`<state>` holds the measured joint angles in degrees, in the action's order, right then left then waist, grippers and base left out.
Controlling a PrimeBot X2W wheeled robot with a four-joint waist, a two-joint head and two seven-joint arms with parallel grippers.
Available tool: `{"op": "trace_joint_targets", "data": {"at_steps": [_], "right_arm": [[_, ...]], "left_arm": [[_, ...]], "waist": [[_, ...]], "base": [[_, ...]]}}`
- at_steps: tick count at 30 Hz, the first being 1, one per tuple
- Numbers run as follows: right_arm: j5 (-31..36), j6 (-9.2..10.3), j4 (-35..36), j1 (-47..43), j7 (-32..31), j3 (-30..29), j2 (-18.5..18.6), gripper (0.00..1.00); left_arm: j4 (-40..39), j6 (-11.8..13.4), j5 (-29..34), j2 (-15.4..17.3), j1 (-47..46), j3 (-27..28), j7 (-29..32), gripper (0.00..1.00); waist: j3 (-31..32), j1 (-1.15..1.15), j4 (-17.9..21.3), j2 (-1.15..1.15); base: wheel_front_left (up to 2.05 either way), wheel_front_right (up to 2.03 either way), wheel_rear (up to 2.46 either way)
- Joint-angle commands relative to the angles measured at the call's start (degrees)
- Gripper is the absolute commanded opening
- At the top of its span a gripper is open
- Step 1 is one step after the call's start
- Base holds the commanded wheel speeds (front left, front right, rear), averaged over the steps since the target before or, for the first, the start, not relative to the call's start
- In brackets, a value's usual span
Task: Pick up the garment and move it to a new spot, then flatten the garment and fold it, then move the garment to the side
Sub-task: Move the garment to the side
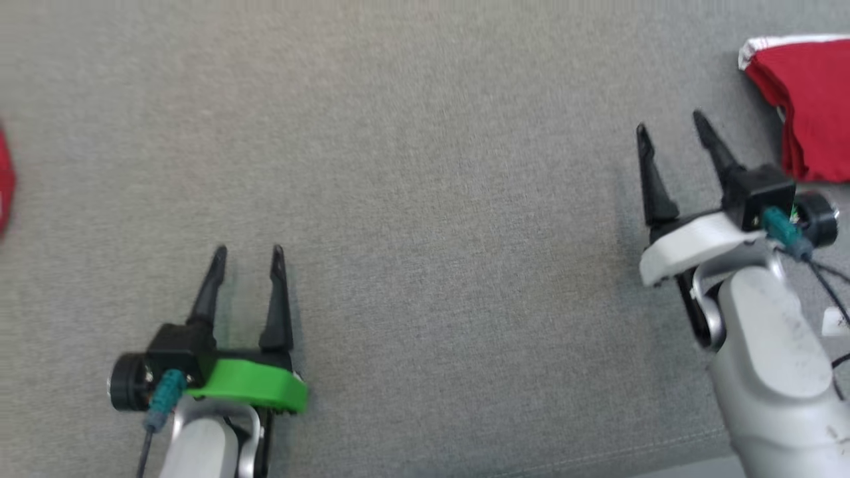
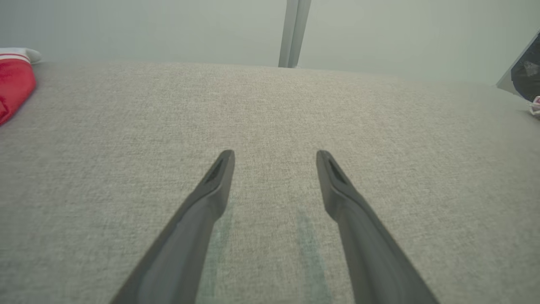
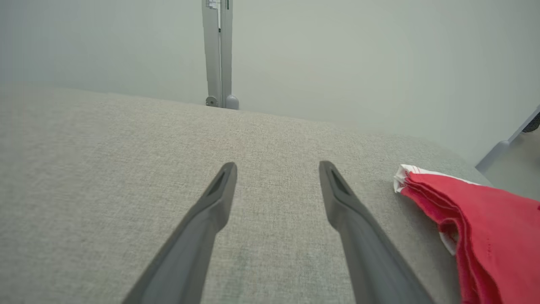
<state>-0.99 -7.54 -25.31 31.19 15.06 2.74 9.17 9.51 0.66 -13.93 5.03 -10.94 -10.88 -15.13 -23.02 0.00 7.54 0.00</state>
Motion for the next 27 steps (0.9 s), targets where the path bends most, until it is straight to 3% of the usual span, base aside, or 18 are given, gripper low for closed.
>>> {"op": "trace_joint_targets", "data": {"at_steps": [1, 6, 15, 20, 27], "right_arm": [[-2.4, 0.10, 1.0, -3.4, 0.1, 0.6, -0.9, 1.00], [-5.6, 0.10, 6.4, -13.5, 0.1, 1.7, -3.2, 1.00], [-6.3, 0.09, 18.4, -25.4, 0.1, 1.9, -4.8, 1.00], [-8.3, 0.09, 21.8, -30.4, 0.1, 3.3, -4.5, 1.00], [-6.4, 0.09, 24.2, -35.5, 0.1, 2.3, -4.9, 1.00]], "left_arm": [[2.4, -1.0, -0.4, -0.7, 1.5, 0.2, 0.0, 1.00], [5.4, -1.2, 0.0, -1.6, 3.8, 1.1, 0.0, 1.00], [-2.7, 0.3, 3.5, -2.0, 9.6, 4.4, 0.0, 1.00], [-7.9, -0.6, 2.5, -2.1, 14.1, 5.9, 0.0, 1.00], [-9.3, -2.2, 3.9, -2.1, 19.3, 6.0, 0.0, 1.00]], "waist": [[9.5, 0.00, -4.8, 0.00], [16.4, 0.00, -7.1, 0.00], [22.0, 0.00, -7.5, 0.00], [24.0, 0.00, -7.7, 0.00], [25.4, 0.00, -8.0, 0.00]], "base": [[0.00, 0.00, 0.00], [0.00, 0.00, 0.00], [0.00, 0.00, 0.00], [0.00, 0.00, 0.00], [0.00, 0.00, 0.00]]}}
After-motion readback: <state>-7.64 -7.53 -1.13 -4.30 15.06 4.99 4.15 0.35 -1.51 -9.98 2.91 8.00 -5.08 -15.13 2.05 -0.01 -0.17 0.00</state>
